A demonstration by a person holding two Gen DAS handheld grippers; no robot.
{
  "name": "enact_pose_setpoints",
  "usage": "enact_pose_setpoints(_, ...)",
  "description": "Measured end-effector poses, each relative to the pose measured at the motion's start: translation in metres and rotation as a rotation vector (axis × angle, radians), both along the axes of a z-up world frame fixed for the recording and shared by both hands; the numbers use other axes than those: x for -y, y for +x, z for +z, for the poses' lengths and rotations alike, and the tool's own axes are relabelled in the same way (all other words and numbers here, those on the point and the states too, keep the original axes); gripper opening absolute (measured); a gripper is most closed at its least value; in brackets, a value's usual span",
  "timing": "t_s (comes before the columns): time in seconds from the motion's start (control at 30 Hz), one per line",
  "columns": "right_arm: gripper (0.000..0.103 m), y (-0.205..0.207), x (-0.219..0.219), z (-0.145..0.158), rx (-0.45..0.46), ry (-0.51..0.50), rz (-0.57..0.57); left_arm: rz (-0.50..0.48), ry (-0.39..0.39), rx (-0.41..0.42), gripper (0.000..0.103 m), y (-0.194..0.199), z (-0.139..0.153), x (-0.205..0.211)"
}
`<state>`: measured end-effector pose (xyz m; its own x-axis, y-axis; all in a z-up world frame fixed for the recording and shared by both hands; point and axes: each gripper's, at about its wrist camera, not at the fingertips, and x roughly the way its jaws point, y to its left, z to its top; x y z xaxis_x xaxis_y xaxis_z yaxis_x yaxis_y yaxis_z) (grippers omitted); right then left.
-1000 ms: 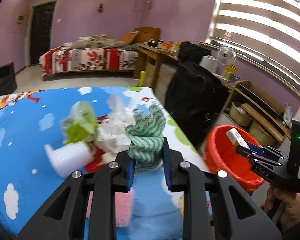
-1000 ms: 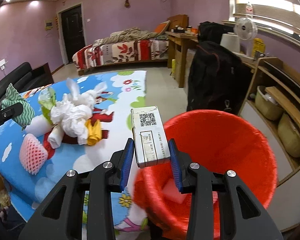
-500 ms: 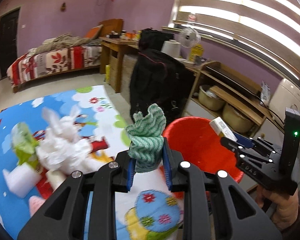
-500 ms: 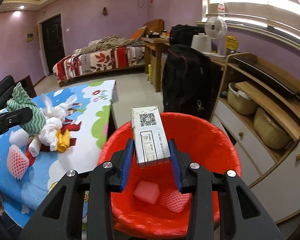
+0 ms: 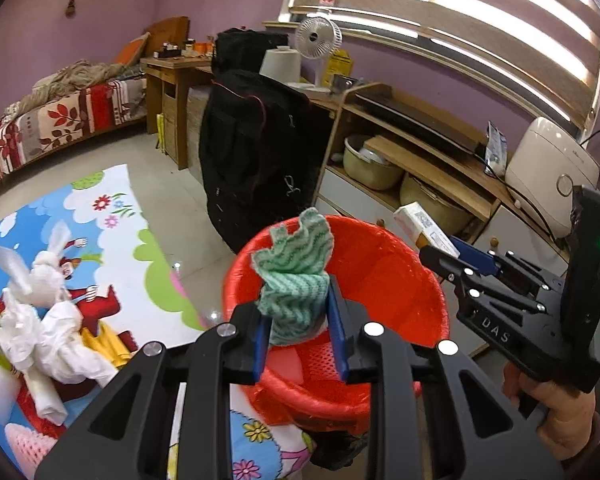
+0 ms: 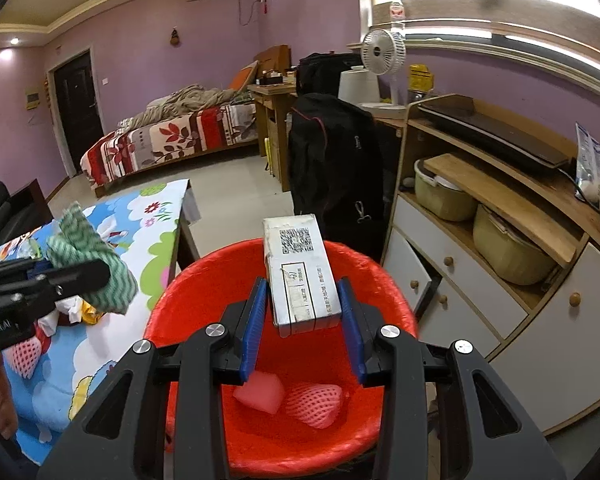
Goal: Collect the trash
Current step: 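Lift the white box with the right gripper while the left carries the green cloth to the bin, then open both grippers over the red bin to drop the box and cloth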
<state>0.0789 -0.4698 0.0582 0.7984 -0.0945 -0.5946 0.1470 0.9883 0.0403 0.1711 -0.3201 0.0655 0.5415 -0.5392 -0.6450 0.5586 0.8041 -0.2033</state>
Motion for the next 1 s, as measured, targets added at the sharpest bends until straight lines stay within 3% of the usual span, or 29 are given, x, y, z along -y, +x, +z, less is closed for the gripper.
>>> enact_pose_setpoints(0.1,0.036,-0.001,0.005,-0.001,-0.001,0.002,-0.009,-0.029,-0.013,-0.021,0.029,0.004,-0.003,0.008)
enact_pose_setpoints(0.17,0.036,-0.001,0.008,-0.001,-0.001,0.006,-0.015,-0.042,-0.018,-0.028,0.040,0.005,-0.004,0.012)
enact_pose_setpoints(0.23,0.037,-0.001,0.011,-0.002,-0.002,0.007,-0.027,-0.053,-0.030,-0.030,0.058,0.005,-0.003,0.014)
enact_pose_setpoints(0.3,0.050,-0.003,0.014,-0.003,-0.002,0.008,-0.044,-0.057,-0.026,-0.030,0.058,0.004,-0.004,0.015)
enact_pose_setpoints(0.43,0.053,-0.006,0.021,-0.005,0.000,0.021,-0.066,-0.036,-0.021,-0.033,0.058,0.003,-0.003,0.010)
enact_pose_setpoints(0.5,0.062,-0.008,0.022,-0.005,0.006,0.029,-0.073,-0.026,-0.018,-0.023,0.058,0.001,0.000,0.005)
enact_pose_setpoints(1.0,0.073,-0.007,-0.008,0.004,0.020,0.018,-0.023,0.065,-0.026,0.063,0.058,-0.026,0.018,-0.051)
